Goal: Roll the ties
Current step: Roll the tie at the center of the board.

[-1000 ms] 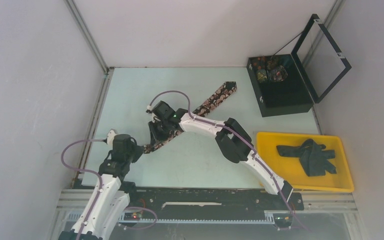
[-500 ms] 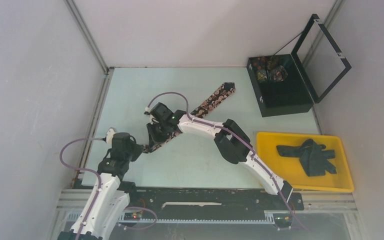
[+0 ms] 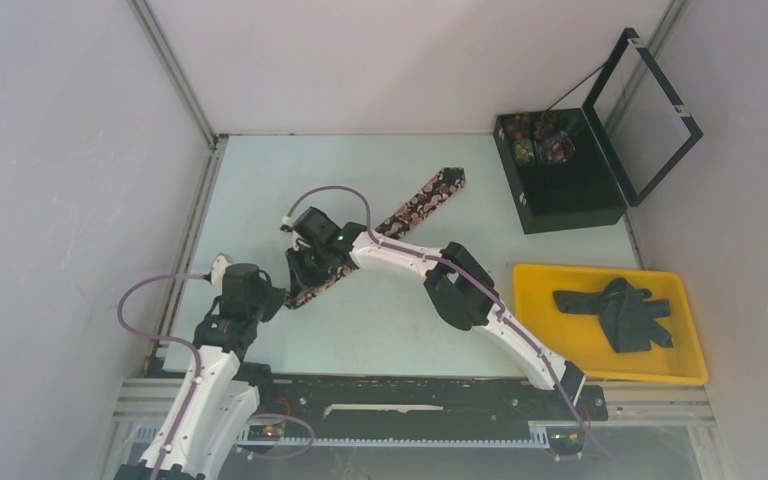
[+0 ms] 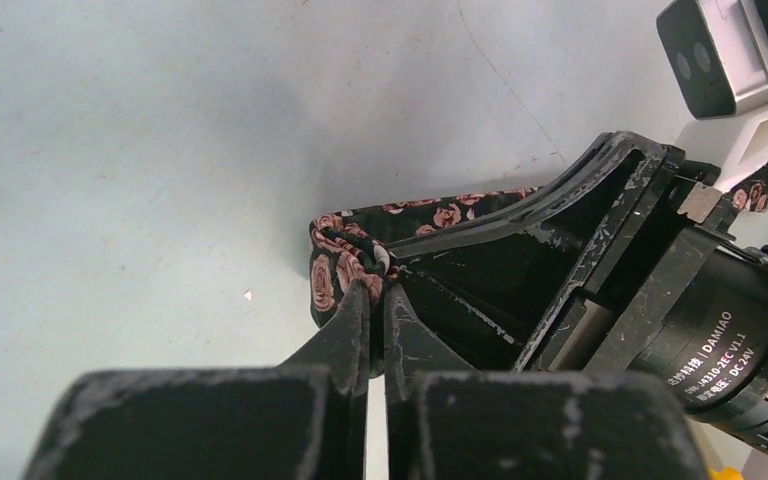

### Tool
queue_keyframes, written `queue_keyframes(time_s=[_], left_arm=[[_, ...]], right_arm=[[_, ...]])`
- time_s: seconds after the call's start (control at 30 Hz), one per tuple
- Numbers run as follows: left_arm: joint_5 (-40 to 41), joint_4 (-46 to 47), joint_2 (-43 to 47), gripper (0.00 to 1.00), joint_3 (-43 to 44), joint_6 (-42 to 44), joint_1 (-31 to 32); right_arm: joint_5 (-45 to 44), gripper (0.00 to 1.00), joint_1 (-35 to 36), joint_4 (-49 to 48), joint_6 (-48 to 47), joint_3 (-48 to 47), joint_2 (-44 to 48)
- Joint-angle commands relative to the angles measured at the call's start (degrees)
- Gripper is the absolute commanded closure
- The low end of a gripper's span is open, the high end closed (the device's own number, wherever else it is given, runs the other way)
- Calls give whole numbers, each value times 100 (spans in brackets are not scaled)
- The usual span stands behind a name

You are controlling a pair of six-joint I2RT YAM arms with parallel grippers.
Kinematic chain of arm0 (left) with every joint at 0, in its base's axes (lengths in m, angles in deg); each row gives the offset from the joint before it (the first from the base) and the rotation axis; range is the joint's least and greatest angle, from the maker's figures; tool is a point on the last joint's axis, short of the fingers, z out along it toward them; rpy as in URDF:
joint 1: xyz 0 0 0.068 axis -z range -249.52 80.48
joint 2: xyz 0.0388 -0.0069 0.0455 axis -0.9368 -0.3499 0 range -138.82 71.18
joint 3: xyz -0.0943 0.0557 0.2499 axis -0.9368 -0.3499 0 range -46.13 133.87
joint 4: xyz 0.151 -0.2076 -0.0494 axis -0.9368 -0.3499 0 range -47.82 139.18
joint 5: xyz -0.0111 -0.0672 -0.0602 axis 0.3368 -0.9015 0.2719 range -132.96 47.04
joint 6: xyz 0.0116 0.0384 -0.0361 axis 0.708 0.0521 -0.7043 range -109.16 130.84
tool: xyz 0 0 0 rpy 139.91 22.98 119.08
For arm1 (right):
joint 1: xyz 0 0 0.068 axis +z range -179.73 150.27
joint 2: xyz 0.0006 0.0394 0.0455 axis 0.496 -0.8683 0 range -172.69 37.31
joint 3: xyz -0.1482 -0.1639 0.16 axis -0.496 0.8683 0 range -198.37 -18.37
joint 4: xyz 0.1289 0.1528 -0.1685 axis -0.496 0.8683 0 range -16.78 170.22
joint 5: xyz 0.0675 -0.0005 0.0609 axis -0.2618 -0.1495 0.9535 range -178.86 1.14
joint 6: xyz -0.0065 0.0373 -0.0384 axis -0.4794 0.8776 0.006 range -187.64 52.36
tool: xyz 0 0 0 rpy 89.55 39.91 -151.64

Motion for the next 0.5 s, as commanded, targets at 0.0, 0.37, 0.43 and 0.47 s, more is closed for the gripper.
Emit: queue_keyframes(time_s=[0.0, 0.37, 0.43, 0.47], left_arm=[[1, -7, 38, 100, 293, 27, 7], [17, 20, -136, 100, 338, 96, 11], [18, 40, -191, 100, 335, 108, 15], [18, 58, -224, 100, 322, 108, 9]], right_arm=[[148, 84, 102, -70, 94, -281, -78], [571, 84, 224, -451, 321, -242, -172], [582, 84, 213, -504, 338, -188, -148], [590, 84, 208, -529, 349, -158, -140]])
